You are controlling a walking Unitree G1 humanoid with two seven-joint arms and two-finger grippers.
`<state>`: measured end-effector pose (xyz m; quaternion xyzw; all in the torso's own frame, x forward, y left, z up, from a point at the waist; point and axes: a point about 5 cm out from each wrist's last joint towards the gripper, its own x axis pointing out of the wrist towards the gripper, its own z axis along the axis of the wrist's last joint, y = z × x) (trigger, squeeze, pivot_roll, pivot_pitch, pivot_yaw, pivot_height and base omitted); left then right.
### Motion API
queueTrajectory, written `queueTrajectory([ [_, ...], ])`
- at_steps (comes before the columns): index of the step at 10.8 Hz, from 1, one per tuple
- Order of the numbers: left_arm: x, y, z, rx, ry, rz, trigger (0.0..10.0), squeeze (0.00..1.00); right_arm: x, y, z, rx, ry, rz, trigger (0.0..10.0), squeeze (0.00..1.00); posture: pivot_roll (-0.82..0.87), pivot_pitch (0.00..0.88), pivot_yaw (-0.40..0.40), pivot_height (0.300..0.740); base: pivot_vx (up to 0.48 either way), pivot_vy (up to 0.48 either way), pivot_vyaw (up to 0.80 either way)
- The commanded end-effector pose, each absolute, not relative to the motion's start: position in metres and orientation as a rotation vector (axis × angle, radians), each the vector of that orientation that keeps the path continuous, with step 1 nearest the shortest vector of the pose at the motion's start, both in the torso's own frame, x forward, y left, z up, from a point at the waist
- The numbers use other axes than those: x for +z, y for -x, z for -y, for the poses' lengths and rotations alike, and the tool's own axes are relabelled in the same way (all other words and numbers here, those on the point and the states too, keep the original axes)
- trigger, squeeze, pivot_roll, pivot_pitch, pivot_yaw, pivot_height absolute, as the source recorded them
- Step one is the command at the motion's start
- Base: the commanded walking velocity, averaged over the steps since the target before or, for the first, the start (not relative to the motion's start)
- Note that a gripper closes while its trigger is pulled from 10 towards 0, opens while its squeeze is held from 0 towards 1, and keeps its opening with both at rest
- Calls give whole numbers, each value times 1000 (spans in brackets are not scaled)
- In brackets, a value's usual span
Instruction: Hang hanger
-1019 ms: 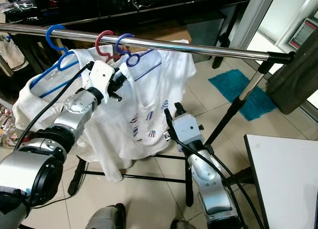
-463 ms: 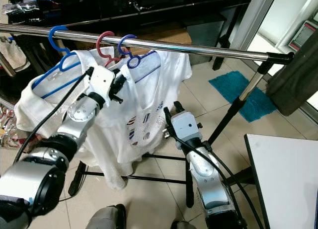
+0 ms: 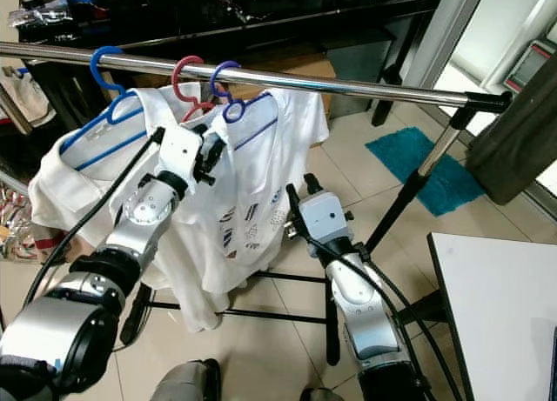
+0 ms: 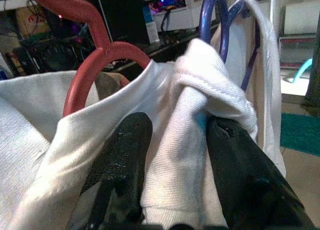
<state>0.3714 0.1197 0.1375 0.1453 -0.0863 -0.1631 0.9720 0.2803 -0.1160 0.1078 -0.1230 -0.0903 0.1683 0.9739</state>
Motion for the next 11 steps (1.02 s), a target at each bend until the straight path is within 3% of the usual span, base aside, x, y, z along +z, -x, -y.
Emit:
queueTrajectory([
  [1,138,-368,-115,-325,-308,211,10000,0,110,-282,118,328,243,198,10000,0,164,44,10,740,0,0,0],
  [5,123,-347,-104,-300,-309,275,10000,0,110,-284,117,336,241,203,10000,0,183,38,7,740,0,0,0],
  [11,108,-350,-92,-423,-205,101,10000,0,111,-287,114,349,239,213,10000,0,184,33,-2,740,0,0,0],
])
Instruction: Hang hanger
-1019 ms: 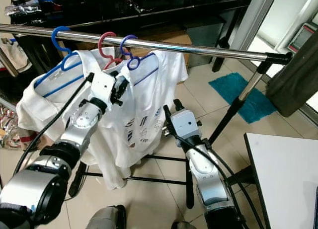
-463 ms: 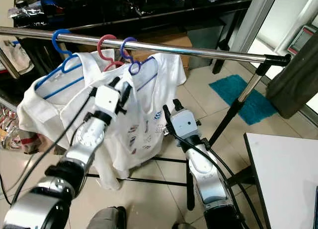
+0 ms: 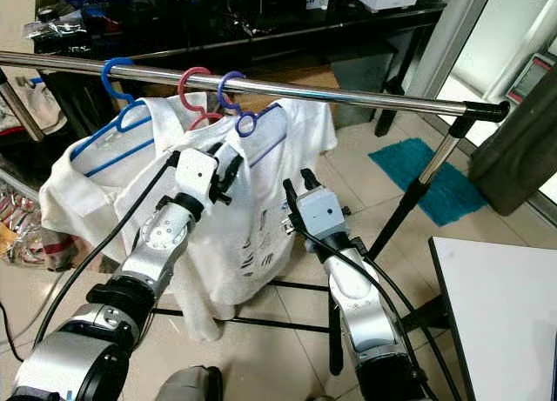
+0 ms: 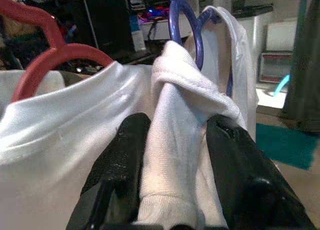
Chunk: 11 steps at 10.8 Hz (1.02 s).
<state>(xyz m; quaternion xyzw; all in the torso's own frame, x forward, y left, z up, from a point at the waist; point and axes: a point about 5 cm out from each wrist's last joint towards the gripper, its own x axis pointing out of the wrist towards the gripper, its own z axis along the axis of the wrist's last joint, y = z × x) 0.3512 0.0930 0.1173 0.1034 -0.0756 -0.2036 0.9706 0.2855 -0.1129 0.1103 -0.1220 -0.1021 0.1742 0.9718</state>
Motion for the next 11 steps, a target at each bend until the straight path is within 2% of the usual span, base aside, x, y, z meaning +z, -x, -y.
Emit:
queueTrajectory([
  [1,109,-350,-90,-441,-200,98,10000,0,111,-287,115,348,239,213,10000,0,184,33,-2,740,0,0,0],
  [3,110,-346,-70,-584,-222,105,10000,0,111,-286,117,343,242,212,10000,0,174,35,-3,740,0,0,0],
  [9,113,-345,-48,-706,-249,95,10000,0,113,-289,116,342,242,218,10000,0,176,29,-1,740,0,0,0],
  [11,118,-348,-40,-729,-271,98,10000,0,111,-291,124,279,272,201,10000,0,165,29,9,740,0,0,0],
])
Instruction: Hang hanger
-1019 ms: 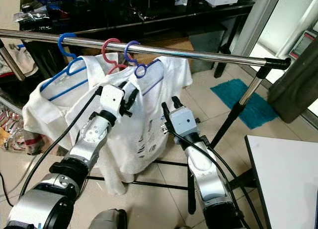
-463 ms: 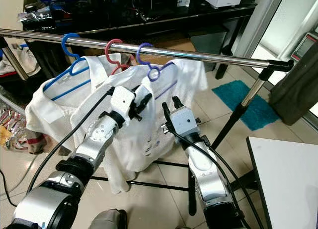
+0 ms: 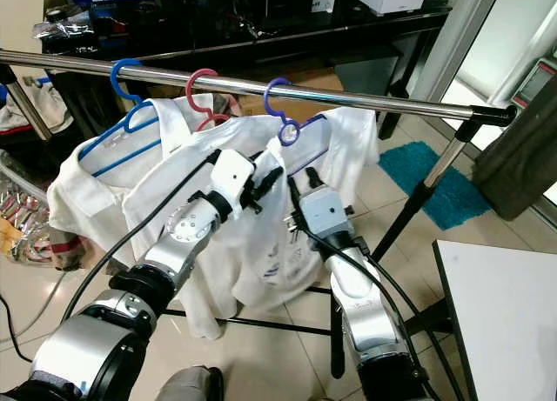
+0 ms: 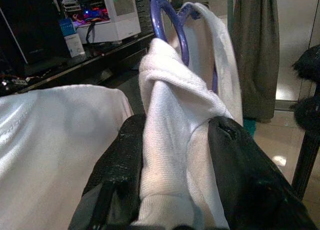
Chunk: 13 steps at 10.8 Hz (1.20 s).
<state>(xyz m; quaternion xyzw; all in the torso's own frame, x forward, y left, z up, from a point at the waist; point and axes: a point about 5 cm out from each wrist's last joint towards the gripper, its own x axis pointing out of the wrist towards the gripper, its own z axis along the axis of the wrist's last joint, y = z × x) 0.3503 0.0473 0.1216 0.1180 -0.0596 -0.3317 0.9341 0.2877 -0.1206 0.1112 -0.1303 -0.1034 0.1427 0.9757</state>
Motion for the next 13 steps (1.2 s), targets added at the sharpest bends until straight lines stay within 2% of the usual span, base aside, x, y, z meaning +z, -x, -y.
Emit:
queueTrajectory([
  [1,120,-350,-41,-709,-279,105,10000,0,113,-292,134,231,267,198,10000,0,162,28,10,740,0,0,0],
  [2,121,-351,-44,-687,-284,110,10000,0,115,-292,141,240,275,197,9216,0,161,28,10,740,0,0,0],
  [3,122,-352,-46,-668,-281,123,10000,0,119,-291,150,243,295,212,4078,0,163,27,8,740,0,0,0],
  [4,123,-352,-46,-672,-275,128,10000,0,121,-291,155,233,302,213,3176,0,165,26,6,740,0,0,0],
  [5,124,-349,-41,-725,-252,149,10000,1000,127,-295,167,203,300,222,10000,0,167,25,3,740,0,0,0],
  [8,127,-345,-36,-752,-282,195,10000,1000,132,-297,171,194,286,236,10000,0,167,25,3,740,0,0,0],
  [9,130,-346,-39,-723,-264,232,10000,0,132,-297,168,199,278,238,10000,0,162,22,1,740,0,0,0],
  [13,129,-335,-61,-614,-261,350,10000,0,130,-297,165,204,265,234,10000,0,172,19,2,740,0,0,0],
])
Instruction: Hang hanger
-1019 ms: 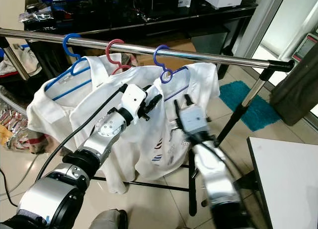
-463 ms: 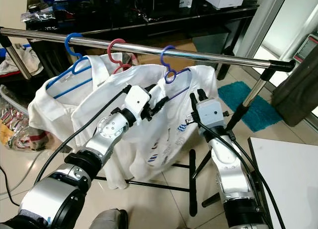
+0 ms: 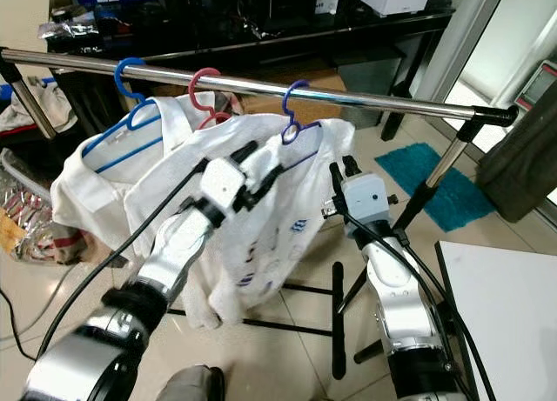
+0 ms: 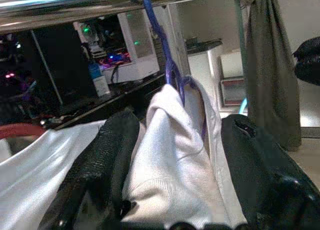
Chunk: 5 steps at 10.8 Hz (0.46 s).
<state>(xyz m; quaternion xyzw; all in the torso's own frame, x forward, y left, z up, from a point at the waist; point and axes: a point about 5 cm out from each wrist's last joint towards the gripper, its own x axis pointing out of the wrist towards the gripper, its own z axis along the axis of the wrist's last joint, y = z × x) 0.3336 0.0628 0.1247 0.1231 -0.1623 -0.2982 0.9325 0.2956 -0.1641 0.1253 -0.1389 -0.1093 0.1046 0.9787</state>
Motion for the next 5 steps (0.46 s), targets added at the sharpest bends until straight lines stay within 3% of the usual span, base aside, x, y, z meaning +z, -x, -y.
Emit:
queueTrajectory([
  [1,130,-331,-67,-573,-245,387,10000,0,129,-297,165,206,263,232,10000,0,186,21,-3,740,0,0,0],
  [4,151,-319,-93,-405,-141,546,10000,0,128,-297,162,218,263,235,10000,0,197,15,-8,740,0,0,0],
  [5,148,-320,-104,-360,-107,503,10000,0,130,-297,162,230,260,247,5569,0,201,13,-9,740,0,0,0],
])
